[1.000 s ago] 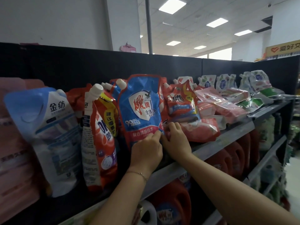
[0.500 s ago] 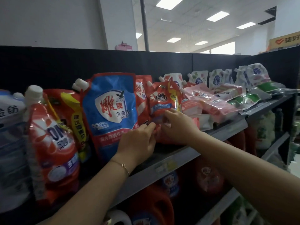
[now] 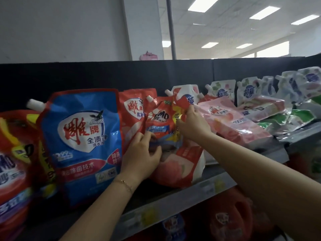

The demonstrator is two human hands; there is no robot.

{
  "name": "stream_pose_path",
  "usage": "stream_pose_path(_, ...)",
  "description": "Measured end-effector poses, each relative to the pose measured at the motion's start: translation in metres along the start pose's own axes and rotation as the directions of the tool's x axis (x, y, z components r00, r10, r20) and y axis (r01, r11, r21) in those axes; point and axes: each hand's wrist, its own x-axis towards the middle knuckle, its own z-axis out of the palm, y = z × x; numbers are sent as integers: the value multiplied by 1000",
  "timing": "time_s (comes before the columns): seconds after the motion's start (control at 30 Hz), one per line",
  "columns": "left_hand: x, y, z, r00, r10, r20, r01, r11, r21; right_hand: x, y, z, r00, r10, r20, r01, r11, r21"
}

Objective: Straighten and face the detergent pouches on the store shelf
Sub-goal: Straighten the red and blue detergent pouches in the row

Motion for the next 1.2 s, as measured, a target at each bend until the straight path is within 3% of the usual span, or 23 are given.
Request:
stream_pose_path(0.07,-3,-1,0,1000,-15,19,15,1000,1,12,-3,1,1000,30,2,-31,997,64)
stream_pose_path(0.2,-6,4,-1,995,-74,65,75,997,-17,29,-7,4,979,132,156,-170,949,264)
stream_pose_path(0.37,-4,27,-2,985,-164,59,165,986,-13,31,-9,-1,973,133,189,-196,907,374)
stream_pose_path(0.53,8,49,0,965,-252,71,258,963,-78,13,-35,-19,993,-106,50,63,841,538)
stream_pose_path(0.67,4,52,3,945,-324,-54,310,934,-181,-23,-75,-22,955,-296,-12,245,767,592)
stream_pose_path(0.73,-4,50,0,921,-350,-170,286,905,-316,-37,-92,-15,937,-348,-15,284,738,612)
stream_pose_path(0.8,-12,46,-7,909,-346,-231,265,910,-320,-48,-104,-8,932,-362,-7,287,727,624)
stream_pose_path(1.0,-42,23,-54,951,-273,-145,211,916,-341,-75,-132,-2,903,-428,15,313,683,659)
stream_pose_path(1.2,-85,-4,-101,959,-282,-33,249,890,-381,-115,-157,16,838,-545,32,380,626,681)
